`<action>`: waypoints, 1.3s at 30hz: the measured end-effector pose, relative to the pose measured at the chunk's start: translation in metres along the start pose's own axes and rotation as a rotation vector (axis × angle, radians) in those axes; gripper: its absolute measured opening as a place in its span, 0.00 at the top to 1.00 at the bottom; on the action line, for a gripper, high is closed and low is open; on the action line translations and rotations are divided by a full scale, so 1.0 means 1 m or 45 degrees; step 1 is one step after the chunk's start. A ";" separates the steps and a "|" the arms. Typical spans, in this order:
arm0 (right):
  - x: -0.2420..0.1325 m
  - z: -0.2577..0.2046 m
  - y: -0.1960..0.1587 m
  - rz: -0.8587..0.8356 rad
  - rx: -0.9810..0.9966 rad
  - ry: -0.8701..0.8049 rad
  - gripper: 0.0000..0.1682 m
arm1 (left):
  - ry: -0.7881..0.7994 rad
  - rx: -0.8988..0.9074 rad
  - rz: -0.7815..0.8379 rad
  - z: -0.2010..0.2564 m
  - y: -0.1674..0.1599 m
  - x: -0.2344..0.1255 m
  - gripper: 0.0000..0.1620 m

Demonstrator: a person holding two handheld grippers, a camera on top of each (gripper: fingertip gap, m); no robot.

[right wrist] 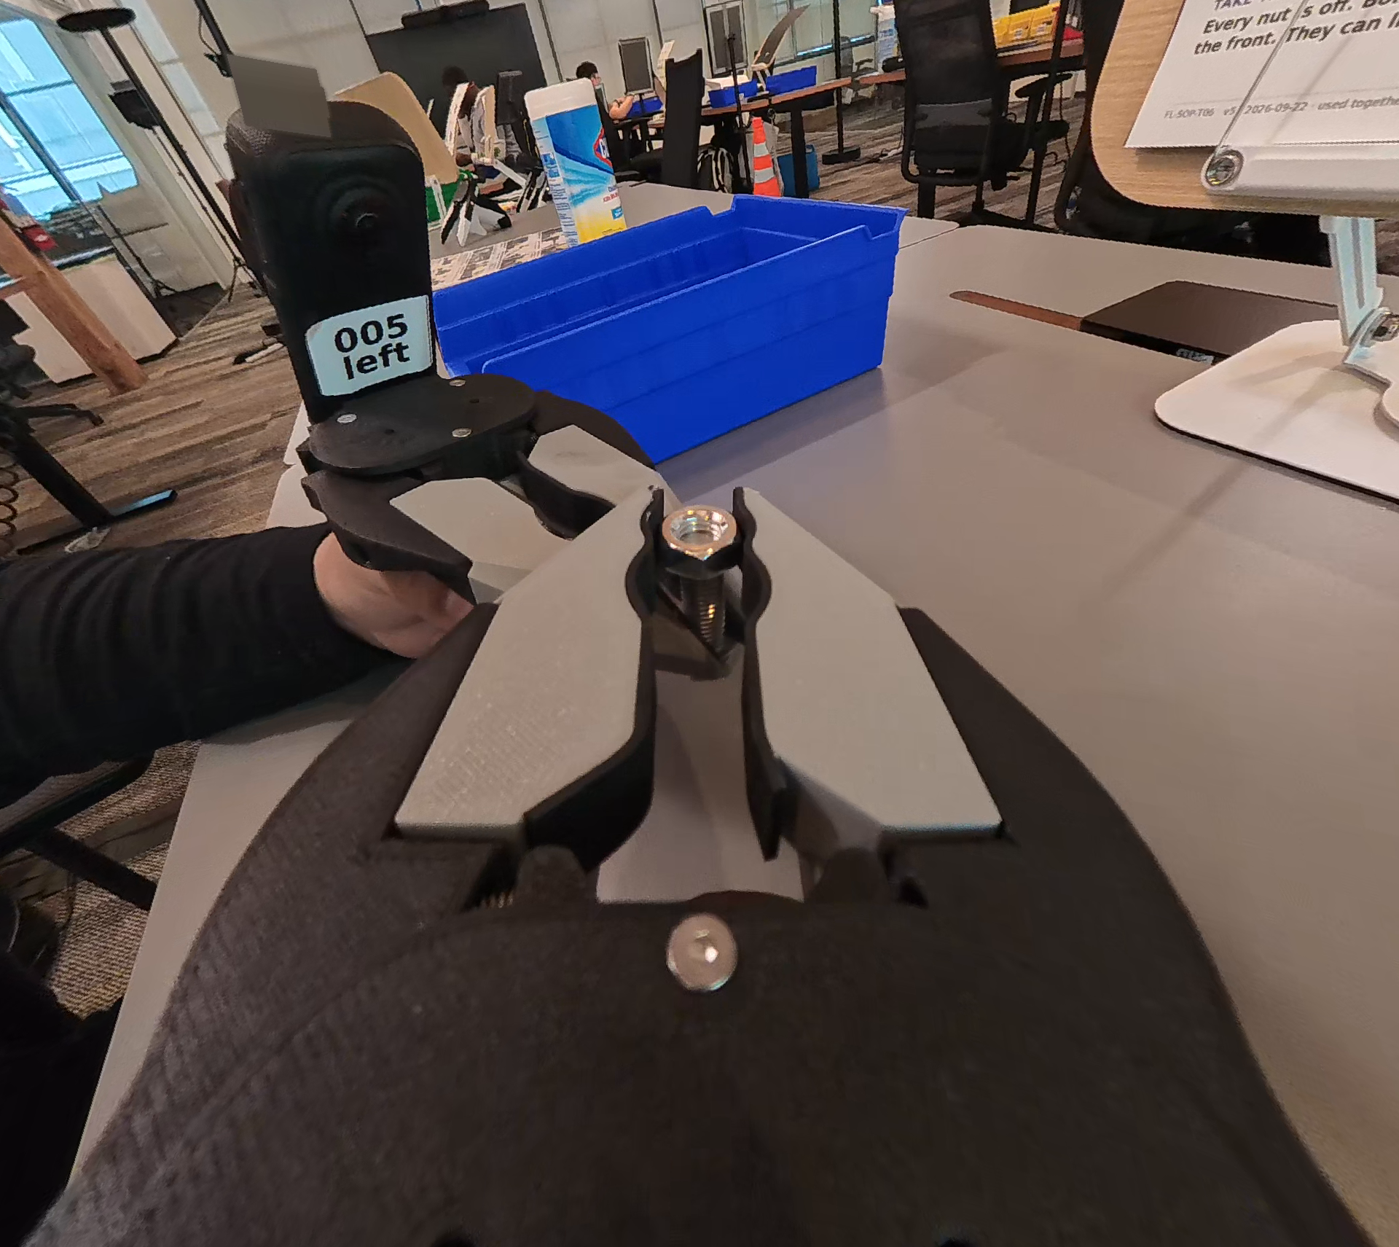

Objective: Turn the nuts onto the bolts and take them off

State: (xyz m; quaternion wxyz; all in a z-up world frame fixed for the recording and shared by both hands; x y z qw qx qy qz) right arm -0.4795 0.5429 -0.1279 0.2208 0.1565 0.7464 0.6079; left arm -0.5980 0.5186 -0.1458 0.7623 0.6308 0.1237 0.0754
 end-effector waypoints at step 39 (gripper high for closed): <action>-0.005 0.000 0.005 0.042 -0.073 -0.087 0.90 | 0.053 -0.004 -0.047 -0.002 -0.002 0.001 0.96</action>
Point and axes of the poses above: each gripper's, where its closed fingertips meet, x out along the fingers, y out of its top, z = x × y across the jaws, the point moved 9 cm from there along -x, back along the fingers, and after that the axes turned 14 degrees about -y, right-handed, at the moved point
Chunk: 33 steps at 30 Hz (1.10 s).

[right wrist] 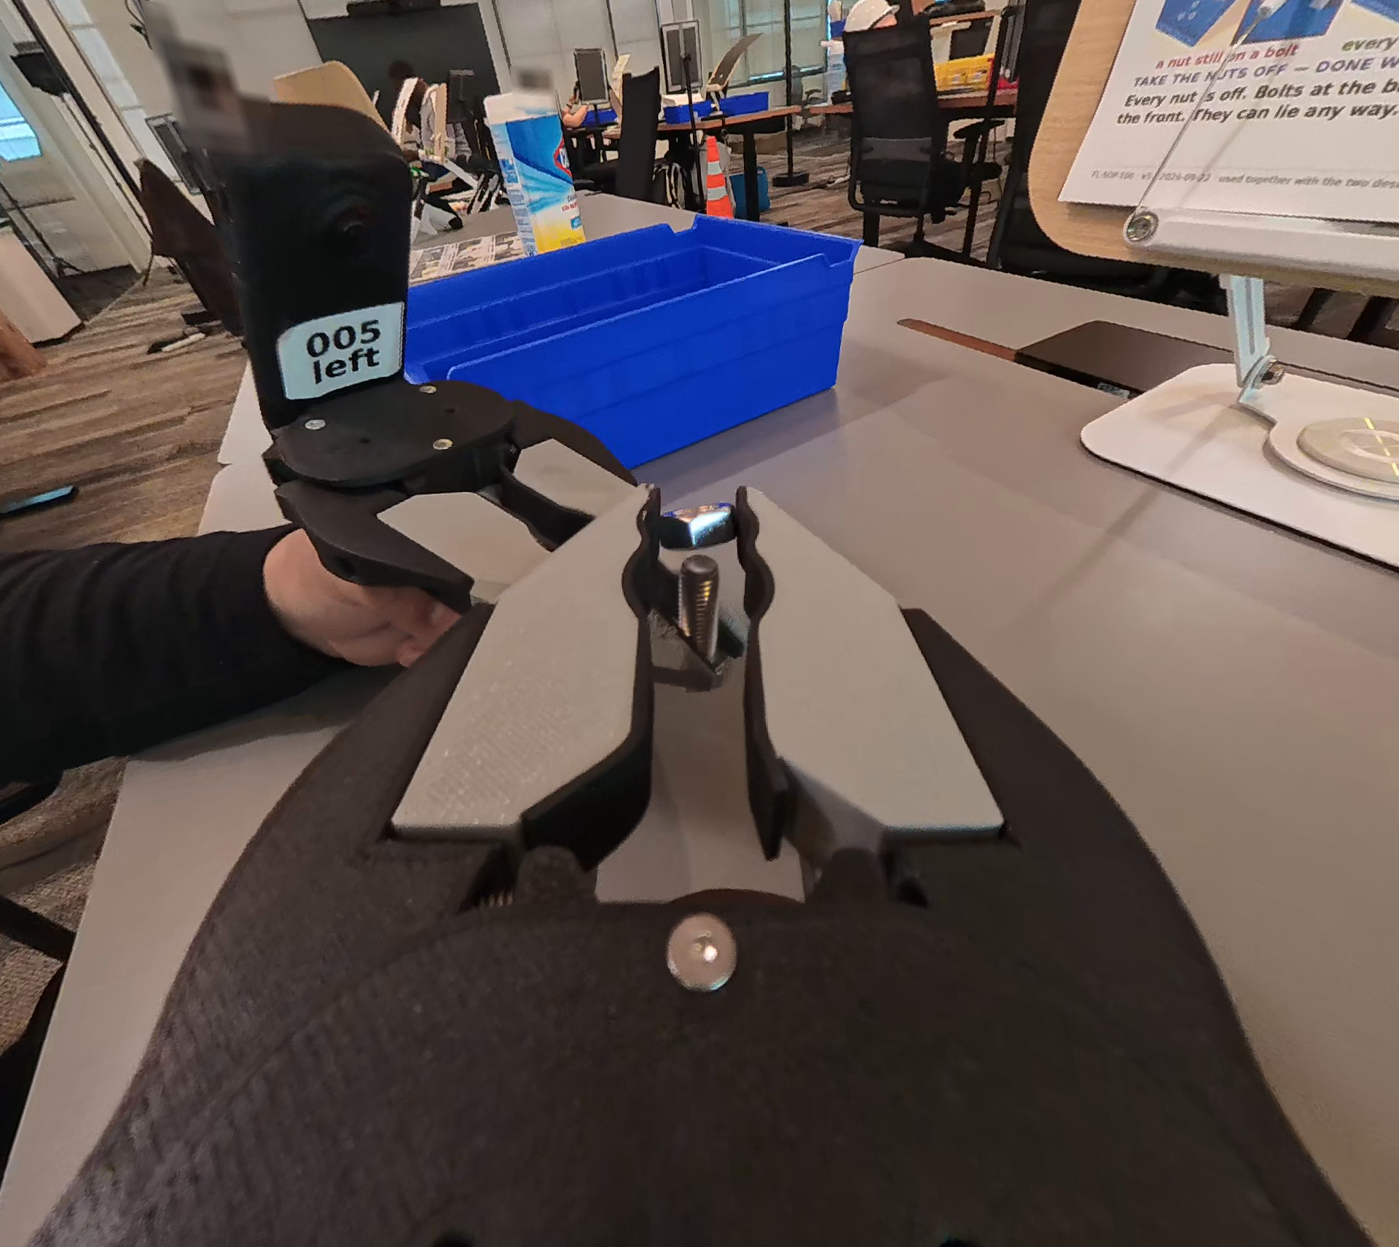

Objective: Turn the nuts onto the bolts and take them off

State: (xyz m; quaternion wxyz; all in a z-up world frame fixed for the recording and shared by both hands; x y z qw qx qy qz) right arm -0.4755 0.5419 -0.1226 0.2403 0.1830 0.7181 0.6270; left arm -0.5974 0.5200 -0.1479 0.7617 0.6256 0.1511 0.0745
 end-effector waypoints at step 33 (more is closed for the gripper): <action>-0.210 0.140 0.046 -0.192 -0.003 -0.721 0.90 | 0.136 0.001 -0.002 -0.008 0.001 -0.006 0.96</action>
Point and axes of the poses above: each gripper's, where its closed fingertips meet, x out along the fingers, y out of its top, z = x × y across the jaws, the point moved 9 cm from there along -x, back along the fingers, and after that the axes turned 14 degrees about -y, right-handed, at the moved point
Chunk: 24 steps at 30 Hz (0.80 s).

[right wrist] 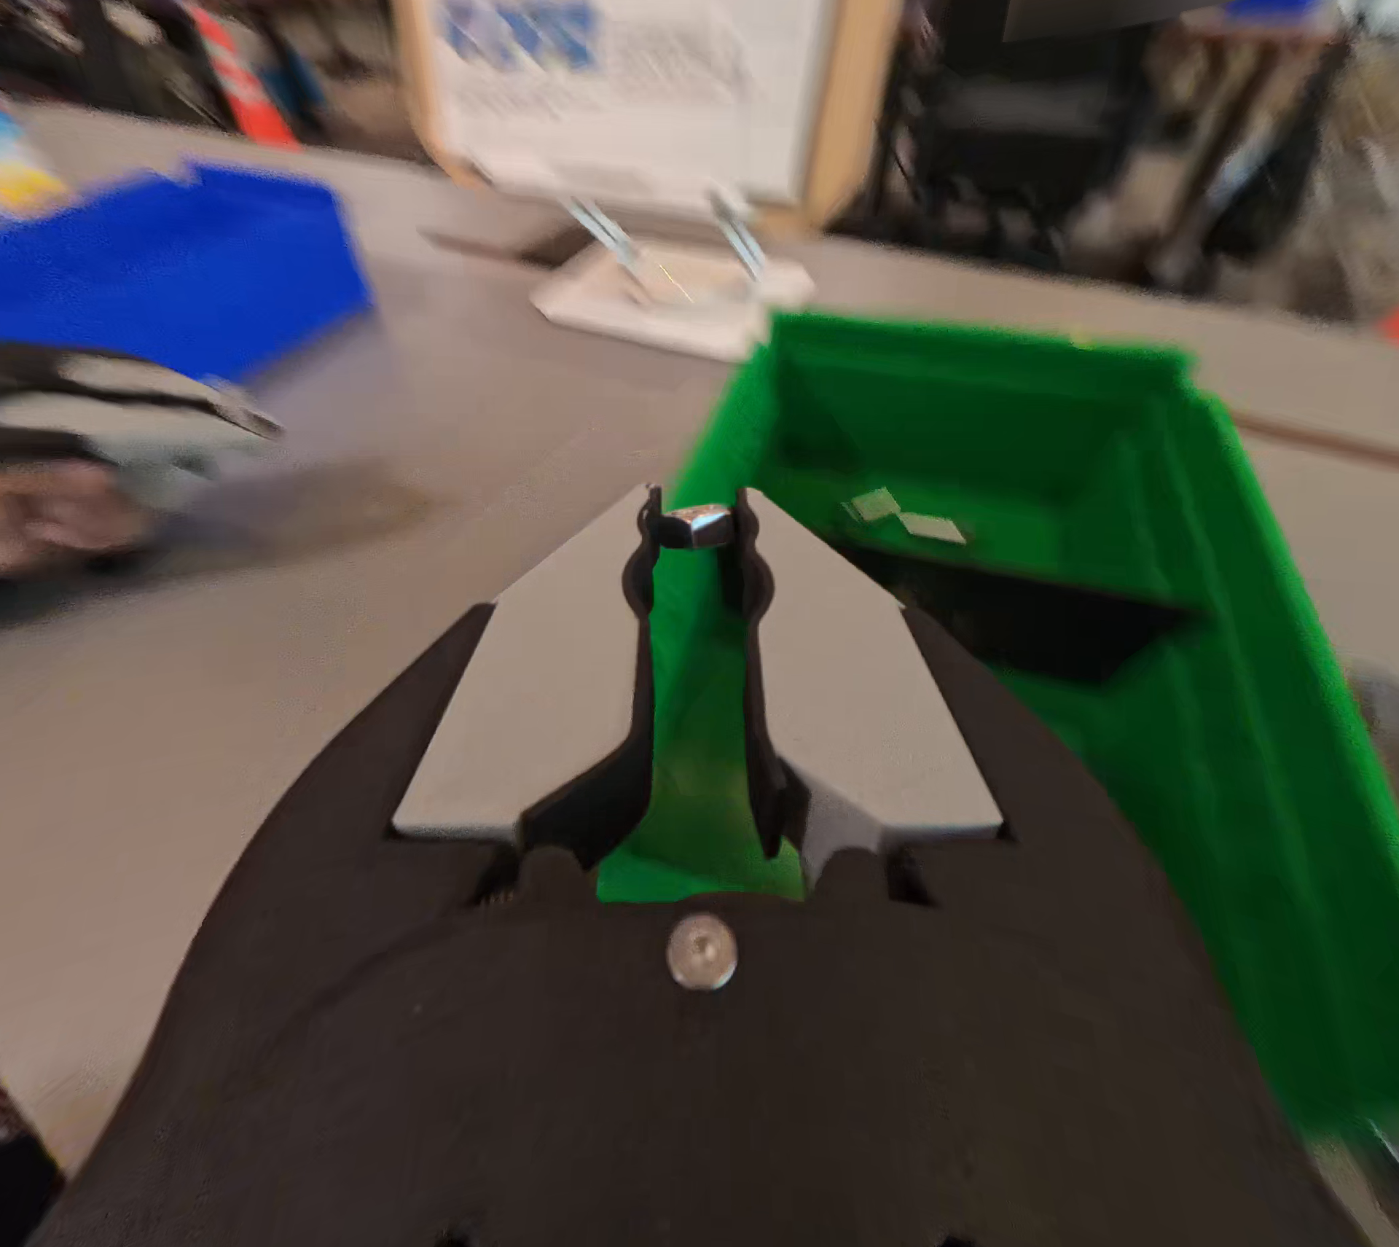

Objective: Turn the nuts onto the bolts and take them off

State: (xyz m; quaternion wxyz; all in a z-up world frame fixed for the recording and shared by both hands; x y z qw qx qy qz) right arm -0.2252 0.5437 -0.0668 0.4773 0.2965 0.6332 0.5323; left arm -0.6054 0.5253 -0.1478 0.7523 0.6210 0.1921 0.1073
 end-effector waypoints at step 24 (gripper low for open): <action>0.021 -0.170 0.004 0.019 -0.177 0.482 0.83 | -0.261 0.131 0.046 0.025 0.004 0.006 0.96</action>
Point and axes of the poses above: each gripper's, where its closed fingertips meet, x out along the fingers, y out of its top, z = x × y across the jaws, the point moved 9 cm from there along -x, back along the fingers, and after that the axes turned 14 degrees about -y, right-handed, at the moved point
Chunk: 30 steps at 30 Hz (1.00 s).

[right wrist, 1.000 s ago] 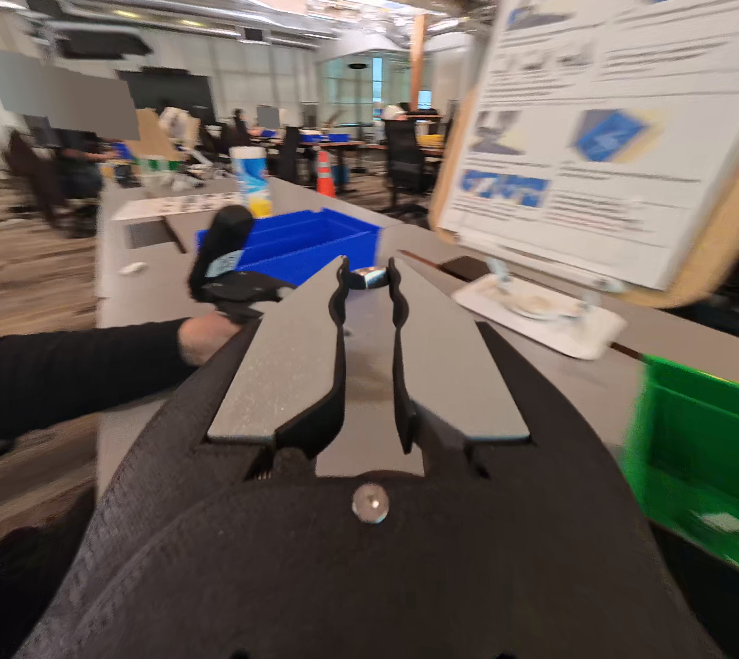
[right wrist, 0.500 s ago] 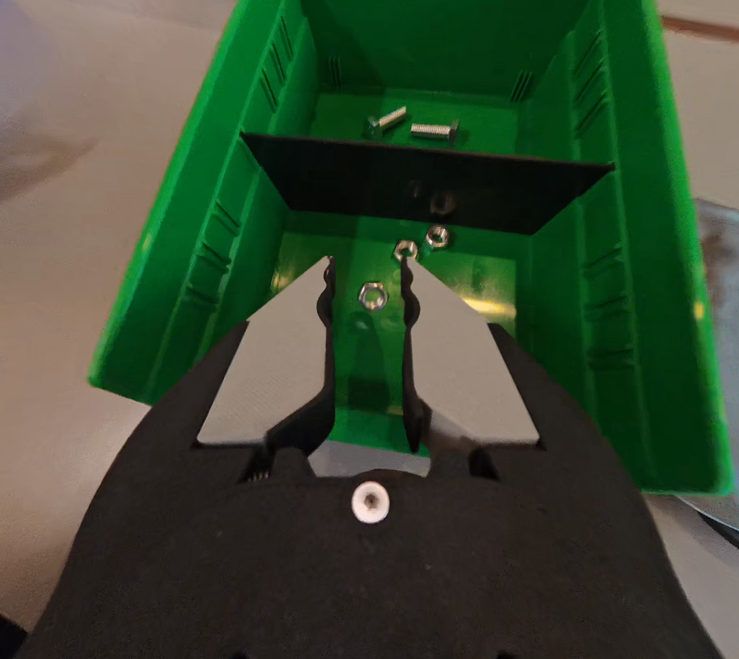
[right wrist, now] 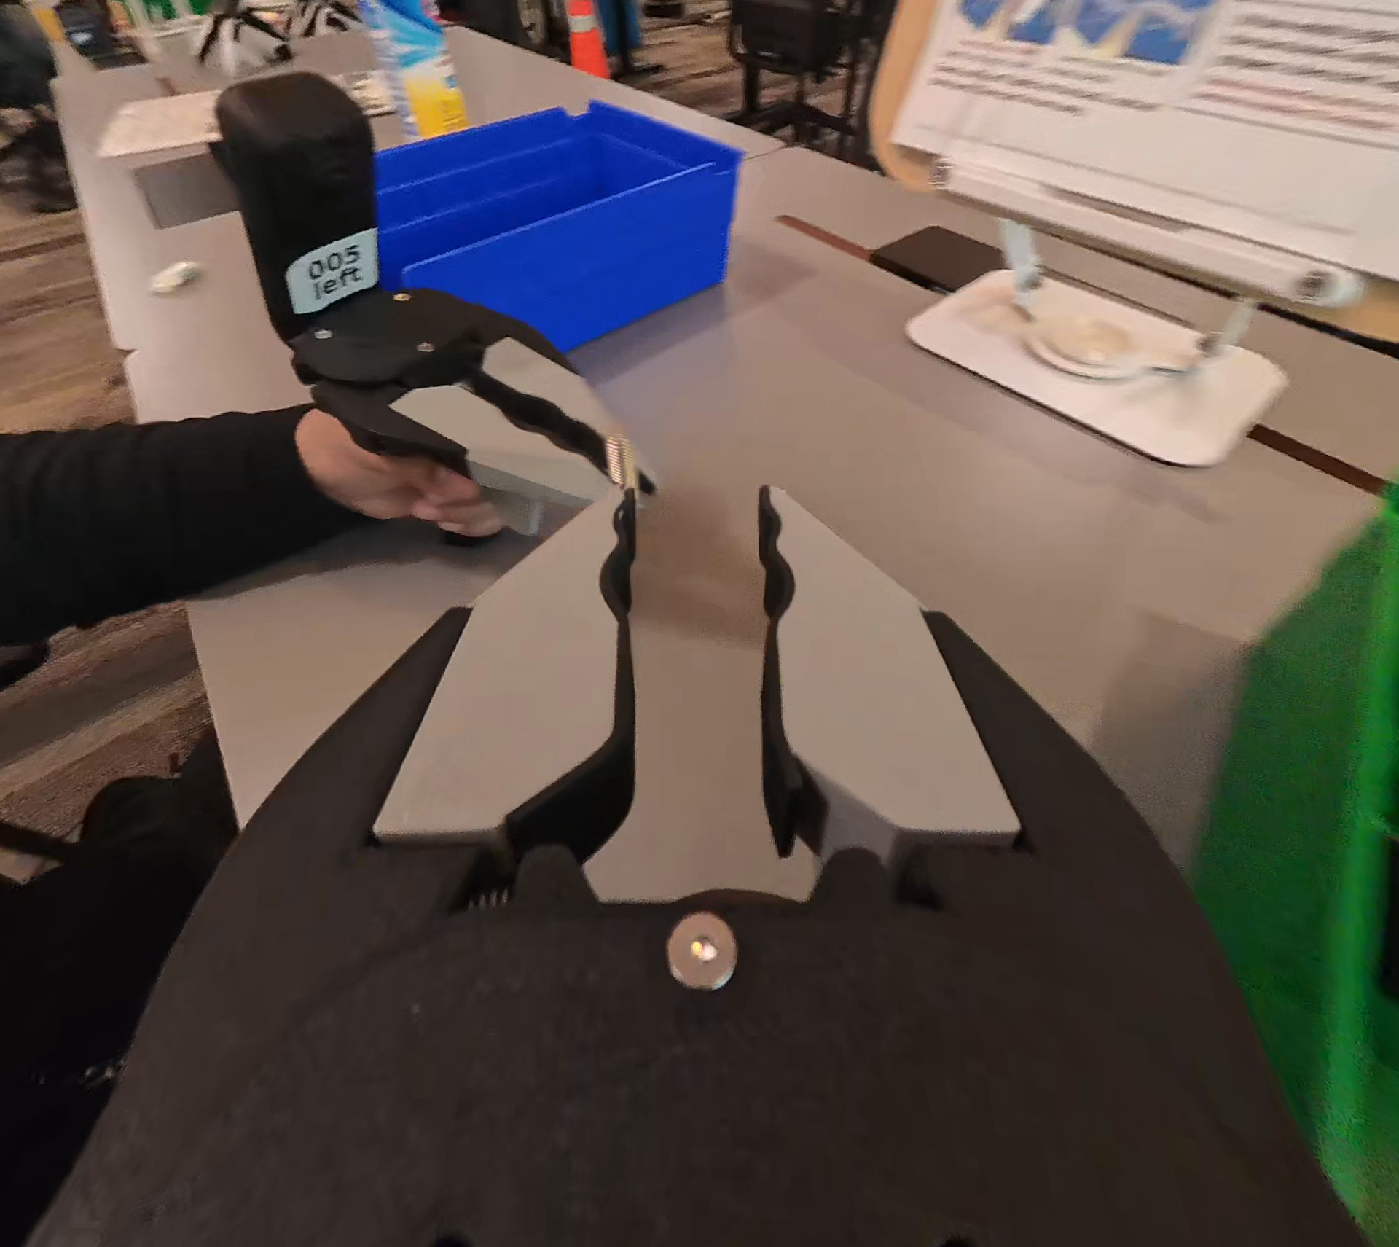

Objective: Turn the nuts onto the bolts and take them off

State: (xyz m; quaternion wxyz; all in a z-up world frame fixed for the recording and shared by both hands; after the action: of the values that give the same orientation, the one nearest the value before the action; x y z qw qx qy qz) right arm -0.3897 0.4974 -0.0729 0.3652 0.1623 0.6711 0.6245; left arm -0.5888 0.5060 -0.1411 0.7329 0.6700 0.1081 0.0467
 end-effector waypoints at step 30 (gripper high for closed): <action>0.023 0.079 0.050 -0.043 -0.173 -0.366 0.96 | 0.069 -0.186 0.243 -0.012 0.015 -0.022 0.85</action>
State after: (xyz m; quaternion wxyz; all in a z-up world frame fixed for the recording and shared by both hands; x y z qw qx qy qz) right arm -0.3622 0.5780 -0.0275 0.4779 0.2137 0.5708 0.6326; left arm -0.6120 0.5143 -0.1247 0.7688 0.6206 0.0598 0.1420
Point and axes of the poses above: each gripper's, where its closed fingertips meet, x out along the fingers, y out of its top, z = x × y across the jaws, the point moved 9 cm from there along -x, back along the fingers, and after that the axes turned 14 degrees about -y, right-handed, at the moved point
